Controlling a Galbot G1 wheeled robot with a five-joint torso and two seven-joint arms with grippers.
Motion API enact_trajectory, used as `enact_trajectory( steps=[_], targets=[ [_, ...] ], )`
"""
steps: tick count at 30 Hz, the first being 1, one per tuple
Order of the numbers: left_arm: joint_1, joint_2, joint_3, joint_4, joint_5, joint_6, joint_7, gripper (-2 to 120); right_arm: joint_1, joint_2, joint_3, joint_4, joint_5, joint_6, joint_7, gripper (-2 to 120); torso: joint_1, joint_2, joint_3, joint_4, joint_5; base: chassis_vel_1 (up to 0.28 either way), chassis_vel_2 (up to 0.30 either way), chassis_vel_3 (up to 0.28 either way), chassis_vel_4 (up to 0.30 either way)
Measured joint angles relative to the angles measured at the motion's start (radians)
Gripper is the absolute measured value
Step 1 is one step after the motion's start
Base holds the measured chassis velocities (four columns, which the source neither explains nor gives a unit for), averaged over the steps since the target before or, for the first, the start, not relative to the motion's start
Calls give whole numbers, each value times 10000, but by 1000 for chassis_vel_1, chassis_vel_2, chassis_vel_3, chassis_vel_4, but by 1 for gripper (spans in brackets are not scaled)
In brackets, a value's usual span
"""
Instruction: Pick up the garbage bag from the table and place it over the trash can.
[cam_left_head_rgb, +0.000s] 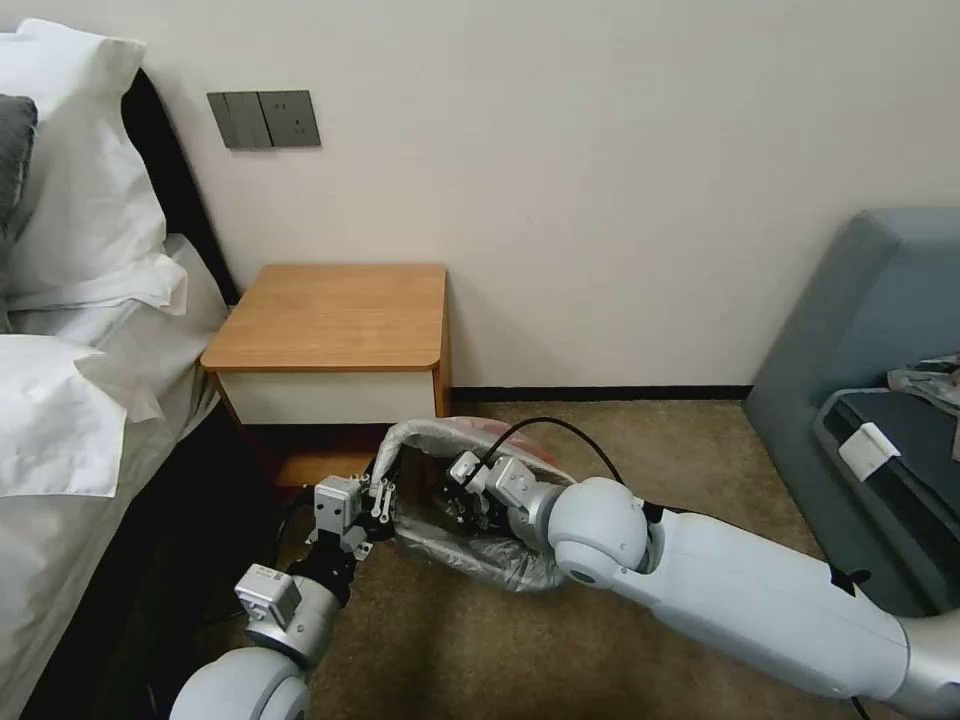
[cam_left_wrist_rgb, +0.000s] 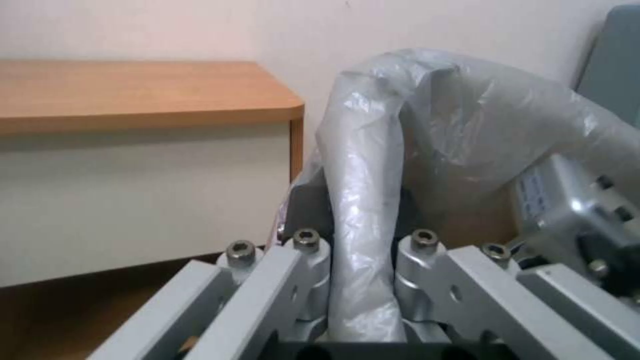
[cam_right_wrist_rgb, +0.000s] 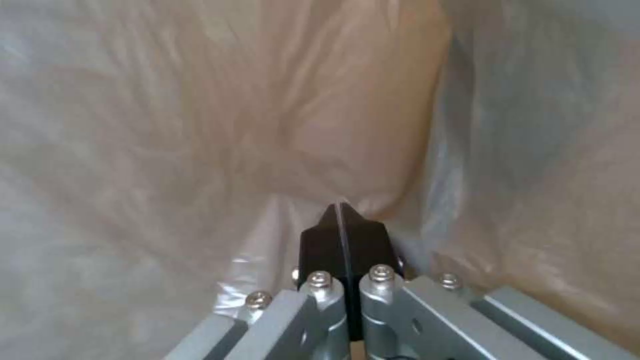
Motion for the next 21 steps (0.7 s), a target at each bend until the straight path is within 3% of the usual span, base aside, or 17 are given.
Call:
enact_trajectory(
  steps=[21],
  targets=[
    [-96, 31, 84, -102, 277, 135, 140, 7, 107, 518, -315, -1346, -1050, -19, -331, 0, 0, 0, 0, 0, 0, 0, 0, 0, 0]
  ],
)
